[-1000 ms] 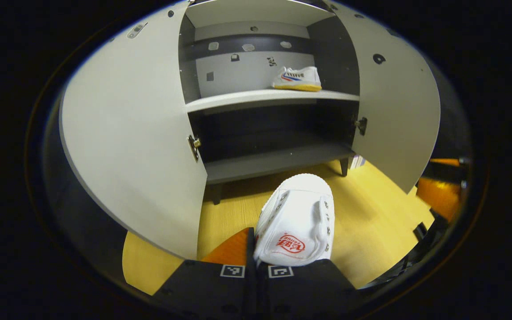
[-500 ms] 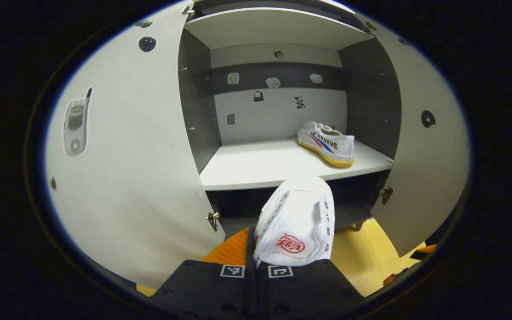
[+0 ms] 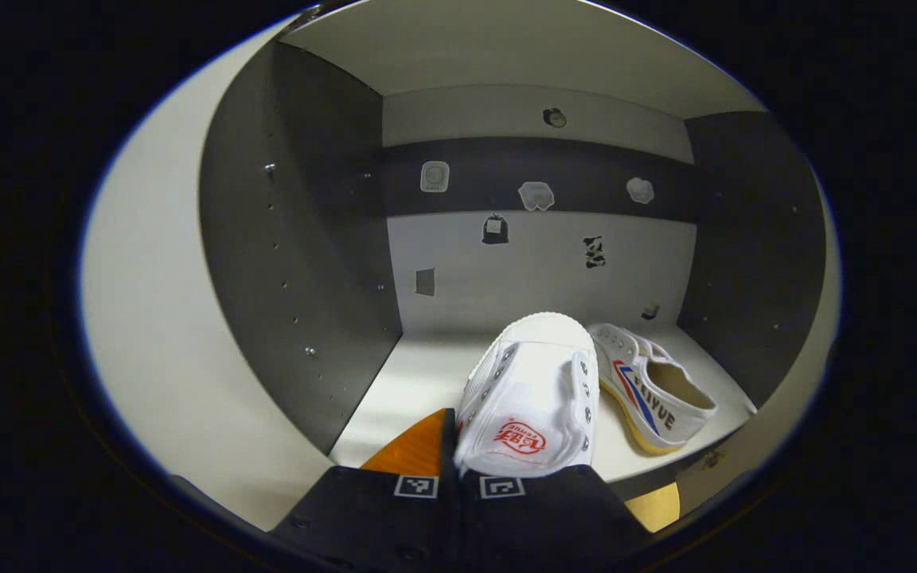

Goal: Grab one shoe with the right hand and put it into the shoe cabinet, grab the other shoe with the left hand and put it into the shoe cabinet; then close the right door with the right hand and the left door with the left hand.

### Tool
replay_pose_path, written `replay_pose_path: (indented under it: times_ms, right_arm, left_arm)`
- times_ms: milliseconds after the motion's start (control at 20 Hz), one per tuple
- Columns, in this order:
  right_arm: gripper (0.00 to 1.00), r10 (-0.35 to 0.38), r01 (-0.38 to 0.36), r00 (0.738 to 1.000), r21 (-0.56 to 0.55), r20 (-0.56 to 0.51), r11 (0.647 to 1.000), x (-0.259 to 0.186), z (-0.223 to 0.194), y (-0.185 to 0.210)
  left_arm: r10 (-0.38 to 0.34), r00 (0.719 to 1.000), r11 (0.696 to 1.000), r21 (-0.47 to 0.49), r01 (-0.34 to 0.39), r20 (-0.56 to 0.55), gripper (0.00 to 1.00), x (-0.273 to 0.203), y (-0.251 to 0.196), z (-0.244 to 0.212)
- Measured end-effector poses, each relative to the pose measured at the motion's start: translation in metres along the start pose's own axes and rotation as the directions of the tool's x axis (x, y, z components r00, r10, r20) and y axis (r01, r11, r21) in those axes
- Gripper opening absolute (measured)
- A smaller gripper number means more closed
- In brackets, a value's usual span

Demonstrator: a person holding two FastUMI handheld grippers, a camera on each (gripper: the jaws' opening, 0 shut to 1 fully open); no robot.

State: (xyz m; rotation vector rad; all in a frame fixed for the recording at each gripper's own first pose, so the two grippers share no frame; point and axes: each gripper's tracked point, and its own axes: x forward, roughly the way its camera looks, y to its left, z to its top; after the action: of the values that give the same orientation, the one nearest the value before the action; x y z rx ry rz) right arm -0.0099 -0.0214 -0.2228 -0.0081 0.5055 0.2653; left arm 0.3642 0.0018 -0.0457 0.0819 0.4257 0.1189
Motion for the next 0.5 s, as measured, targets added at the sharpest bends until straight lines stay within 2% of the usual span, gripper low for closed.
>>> replay_pose_path:
  times_ms: [250, 500]
  right_arm:
    - [0.99, 0.004, -0.004, 1.000, -0.008, -0.003, 1.000, 0.001, -0.004, -0.003]
    - [0.99, -0.013, 0.013, 1.000, -0.015, -0.001, 1.000, -0.002, -0.008, -0.010]
  left_arm:
    - [0.009, 0.998, 0.999, 0.031, -0.007, -0.059, 0.05, 0.065, -0.017, 0.024]
    - [0.002, 0.993, 0.996, 0.094, 0.009, -0.121, 0.05, 0.104, -0.031, 0.023]
